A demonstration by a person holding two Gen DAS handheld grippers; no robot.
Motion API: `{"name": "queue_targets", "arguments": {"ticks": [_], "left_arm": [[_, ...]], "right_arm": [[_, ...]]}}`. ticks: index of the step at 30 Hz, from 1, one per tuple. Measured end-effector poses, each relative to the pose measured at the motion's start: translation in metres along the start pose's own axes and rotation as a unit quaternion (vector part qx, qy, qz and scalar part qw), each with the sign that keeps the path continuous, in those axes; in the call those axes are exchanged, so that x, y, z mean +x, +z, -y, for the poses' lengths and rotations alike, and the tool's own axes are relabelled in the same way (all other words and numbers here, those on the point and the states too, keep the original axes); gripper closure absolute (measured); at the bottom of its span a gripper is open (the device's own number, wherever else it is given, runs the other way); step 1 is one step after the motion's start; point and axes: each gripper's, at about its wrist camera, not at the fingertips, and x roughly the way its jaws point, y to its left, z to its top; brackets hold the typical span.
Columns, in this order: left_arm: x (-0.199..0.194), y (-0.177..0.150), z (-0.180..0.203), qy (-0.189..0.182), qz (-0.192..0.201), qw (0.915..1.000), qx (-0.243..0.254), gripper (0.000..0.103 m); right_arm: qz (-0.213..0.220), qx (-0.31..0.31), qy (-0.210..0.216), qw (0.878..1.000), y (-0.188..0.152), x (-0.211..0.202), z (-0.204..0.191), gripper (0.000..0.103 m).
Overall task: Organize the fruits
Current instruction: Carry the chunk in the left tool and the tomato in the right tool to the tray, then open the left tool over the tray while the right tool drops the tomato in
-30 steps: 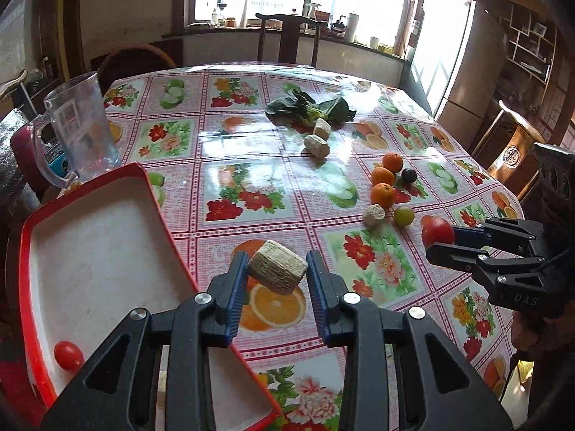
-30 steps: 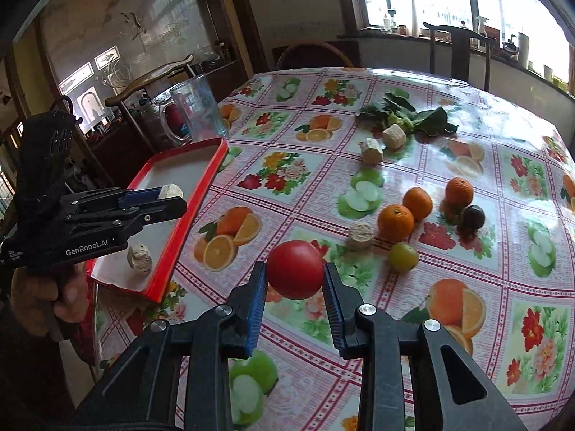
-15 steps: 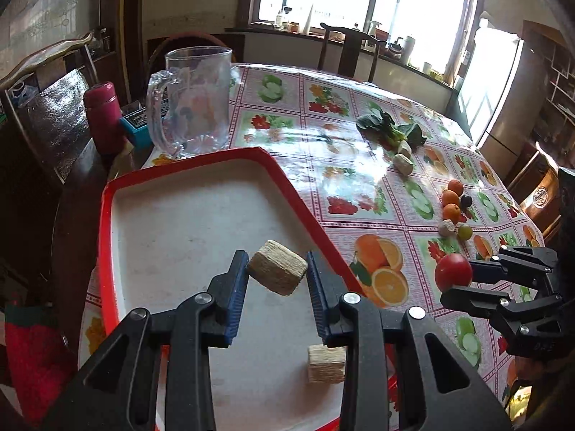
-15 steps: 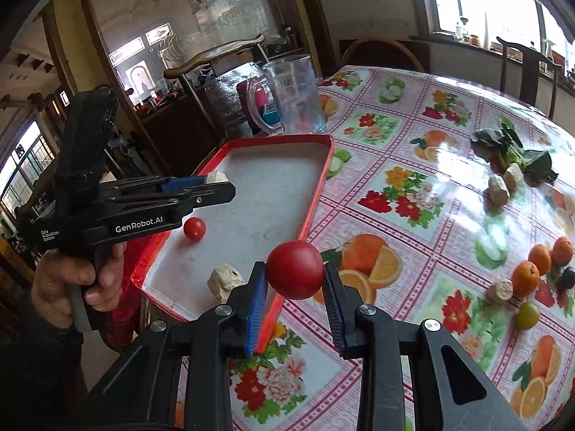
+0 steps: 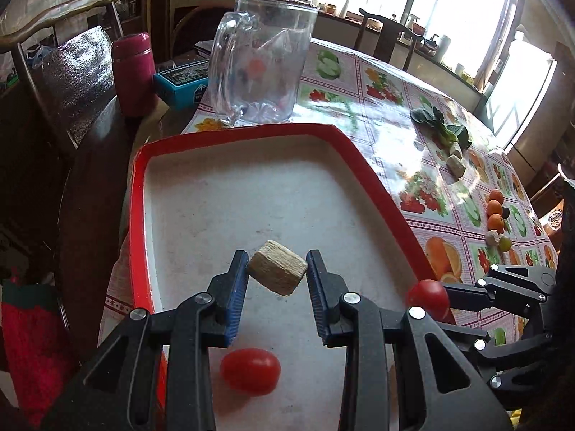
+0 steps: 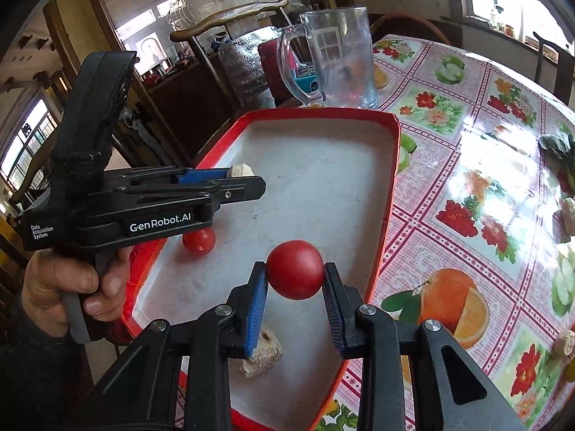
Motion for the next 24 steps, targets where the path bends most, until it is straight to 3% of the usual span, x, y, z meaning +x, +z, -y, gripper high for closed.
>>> {"name": "queue_targets", "arguments": {"ticks": [15, 18, 24], "left_arm": [[0.023, 0.003, -0.008, 0.018, -0.047, 0.9986, -0.015, 0.072], [0.019, 0.002, -0.010, 0.022, -0.044, 0.9985, -0.023, 0.052], [0.001, 0.002, -0.012, 0.026, -0.025, 0.9989, -0.030, 0.050]], "right_arm": [[-0.031, -0.028, -0.012, 0.999, 0.000, 0.027, -0.009, 0.068], [-0.020, -0.026, -0.008, 0.999, 0.000, 0.017, -0.010, 0.060], [0.007, -0.014, 0.000, 1.000, -0.001, -0.011, -0.011, 0.060]]}}
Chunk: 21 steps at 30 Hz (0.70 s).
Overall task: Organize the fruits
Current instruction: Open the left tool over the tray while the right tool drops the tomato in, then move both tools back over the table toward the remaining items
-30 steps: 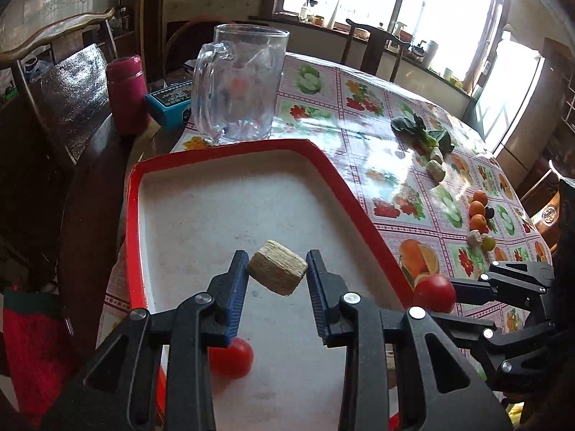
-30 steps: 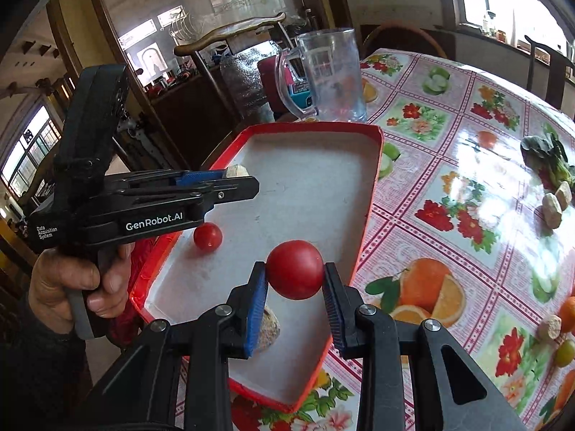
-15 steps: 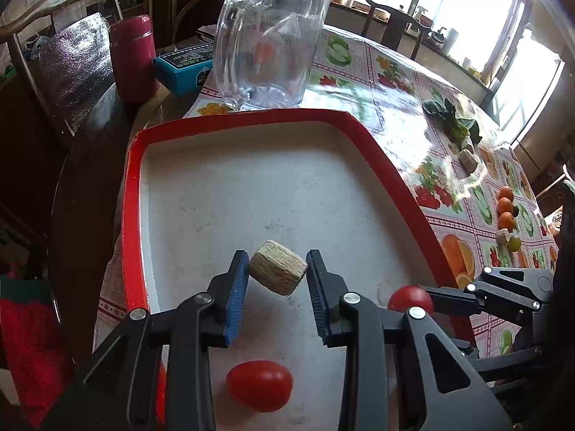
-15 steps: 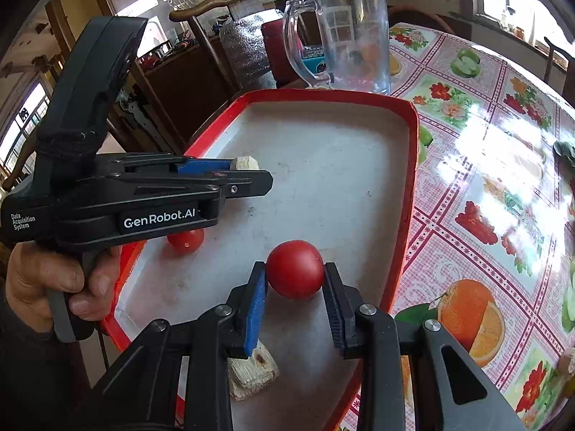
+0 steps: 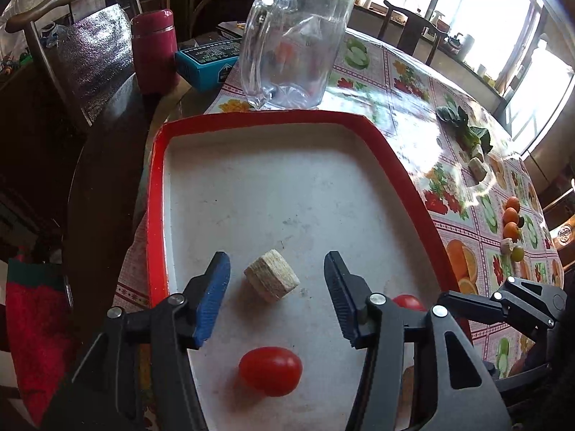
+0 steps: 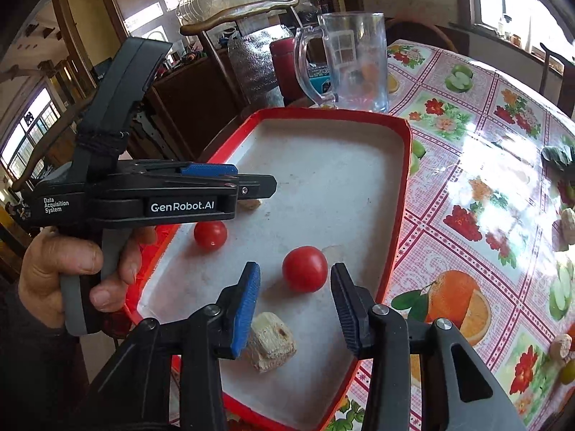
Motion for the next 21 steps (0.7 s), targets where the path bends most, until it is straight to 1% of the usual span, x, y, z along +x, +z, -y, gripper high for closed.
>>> {"name": "queue_targets", "arguments": {"ticks": [3, 4, 7, 13, 17, 21], "left_arm": [[-0.016, -0.001, 0.001, -0.002, 0.017, 0.9998, -0.002, 0.049], [-0.021, -0.001, 0.001, -0.006, 0.023, 0.9997, -0.004, 0.046], [-0.038, -0.003, 0.004, -0.013, 0.046, 0.9988, -0.009, 0.033], [-0.067, -0.006, 0.016, -0.034, 0.089, 0.9954, -0.009, 0.033], [-0.075, -0.009, 0.024, -0.044, 0.095, 0.9945, -0.003, 0.033], [-0.079, -0.015, 0.030, -0.056, 0.097, 0.9937, -0.007, 0.033]], "right_arm": [[0.020, 0.012, 0.003, 1.000, -0.007, -0.021, 0.001, 0.057], [0.026, 0.017, 0.002, 1.000, -0.010, -0.028, 0.002, 0.056], [0.045, 0.032, 0.002, 0.998, -0.022, -0.050, 0.005, 0.053], [0.071, 0.065, -0.005, 0.995, -0.052, -0.083, 0.017, 0.049], [0.082, 0.093, -0.009, 0.992, -0.073, -0.101, 0.029, 0.048], [0.093, 0.122, -0.017, 0.988, -0.091, -0.116, 0.045, 0.040]]}}
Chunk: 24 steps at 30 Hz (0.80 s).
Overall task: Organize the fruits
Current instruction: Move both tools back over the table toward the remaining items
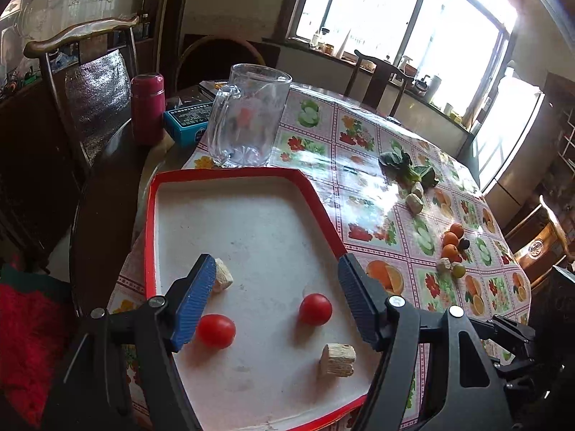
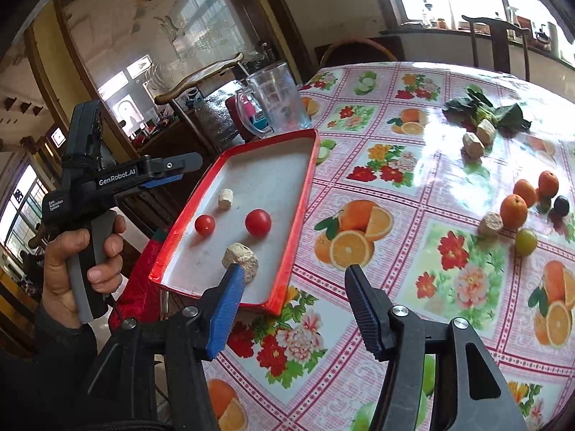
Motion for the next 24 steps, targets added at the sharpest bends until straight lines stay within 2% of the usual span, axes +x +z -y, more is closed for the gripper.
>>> {"name": "queue_targets", "arguments": {"ticks": [5, 10, 14, 17, 20, 24], "left_arm": [[-0.001, -0.009, 0.012, -0.022, -0.005, 0.9997, 0.004, 0.032], [0.005, -0.005, 0.027, -0.054, 0.005, 0.9982, 0.027, 0.030], [0.023, 0.008, 0.034, -0.084, 0.001, 0.9961, 0.026, 0.029], [0.041, 0.020, 0.041, -0.096, -0.020, 0.9946, 0.033, 0.029], [0.059, 0.031, 0.048, -0.093, -0.047, 0.9933, 0.049, 0.029], [0.077, 0.041, 0.051, -0.100, -0.100, 0.9882, 0.058, 0.029]], "right_arm": [[0.025, 0.043, -0.007, 0.999, -0.008, -0.018, 0.028, 0.028], [0.035, 0.086, -0.002, 0.996, 0.004, -0.015, 0.058, 0.028], [0.040, 0.100, -0.018, 0.994, 0.019, -0.009, 0.074, 0.028], [0.014, 0.101, -0.037, 0.994, 0.031, 0.003, 0.079, 0.026], [-0.027, 0.085, -0.076, 0.993, 0.038, 0.020, 0.079, 0.026], [-0.062, 0.119, -0.097, 0.986, 0.047, 0.021, 0.087, 0.027]]}}
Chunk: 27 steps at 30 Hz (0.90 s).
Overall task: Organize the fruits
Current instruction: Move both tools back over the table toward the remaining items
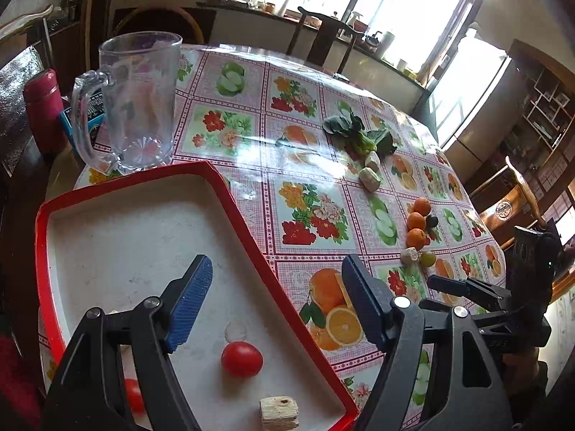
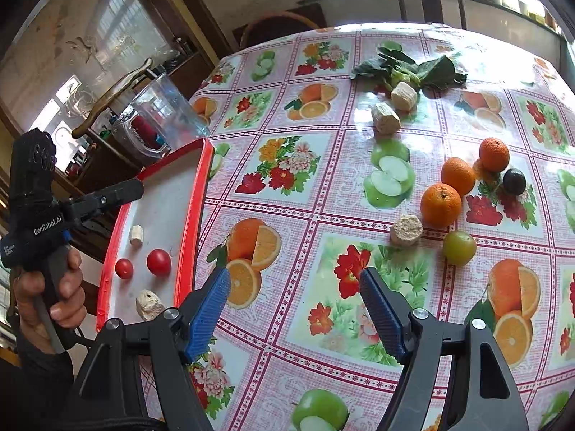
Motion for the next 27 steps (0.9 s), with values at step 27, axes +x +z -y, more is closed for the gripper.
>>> {"name": "queue_targets", "arguments": {"ticks": [27], "left_arm": [[-0.012, 0.051, 0.066, -0.106, -0.151, 0.9654, 0.184, 0.029]], "right_arm": [[0.053, 0.217, -0.144, 0.964, -0.038, -0.092, -0.018, 0.032]]}}
